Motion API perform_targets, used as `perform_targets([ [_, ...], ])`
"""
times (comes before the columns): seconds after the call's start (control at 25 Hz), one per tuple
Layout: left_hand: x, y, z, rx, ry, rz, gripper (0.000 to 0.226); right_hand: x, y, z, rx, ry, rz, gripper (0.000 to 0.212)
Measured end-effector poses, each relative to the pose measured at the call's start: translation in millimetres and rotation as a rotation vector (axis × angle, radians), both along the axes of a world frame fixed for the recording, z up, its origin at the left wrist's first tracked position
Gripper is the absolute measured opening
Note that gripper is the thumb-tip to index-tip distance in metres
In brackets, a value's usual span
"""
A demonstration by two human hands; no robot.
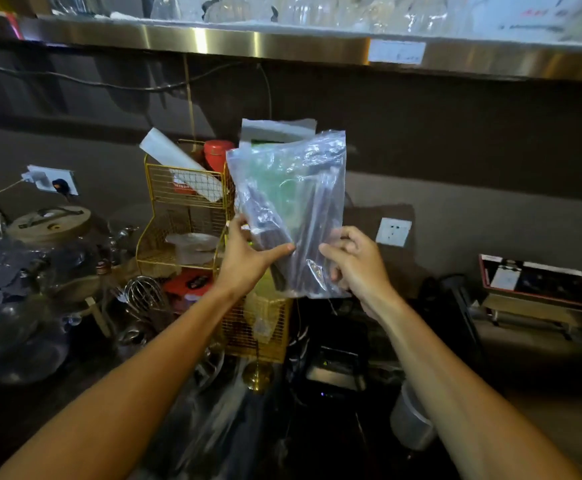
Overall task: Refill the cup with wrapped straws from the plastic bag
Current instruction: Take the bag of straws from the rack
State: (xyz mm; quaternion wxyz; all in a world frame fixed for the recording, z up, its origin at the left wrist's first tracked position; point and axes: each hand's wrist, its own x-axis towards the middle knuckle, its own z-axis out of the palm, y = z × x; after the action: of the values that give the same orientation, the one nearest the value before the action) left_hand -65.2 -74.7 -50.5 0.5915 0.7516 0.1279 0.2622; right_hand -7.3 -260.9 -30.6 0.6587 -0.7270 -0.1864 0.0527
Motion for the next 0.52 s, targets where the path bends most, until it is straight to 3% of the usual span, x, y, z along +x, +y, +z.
perform_targets([
  [0.16, -25.7, -50.2, -30.4, -0.034, -0.03, -0.095, 0.069, -33.2, -54.8, -28.9, -0.08, 0.06, -0.046, 0.013],
  [0.28, -46.8, -84.2, -61.8, -0.082, -0.034, -0.127, 0.085, -56.3, -95.2, -60.6, -0.13, 0.104, -0.077, 0.011],
  [0.52, -76.5, -147.8, -118.3, -0.059, 0.044, -0.197, 0.098, -101.8, -168.8, -126.2, -0.132, 0.204, -0.14, 0.029],
])
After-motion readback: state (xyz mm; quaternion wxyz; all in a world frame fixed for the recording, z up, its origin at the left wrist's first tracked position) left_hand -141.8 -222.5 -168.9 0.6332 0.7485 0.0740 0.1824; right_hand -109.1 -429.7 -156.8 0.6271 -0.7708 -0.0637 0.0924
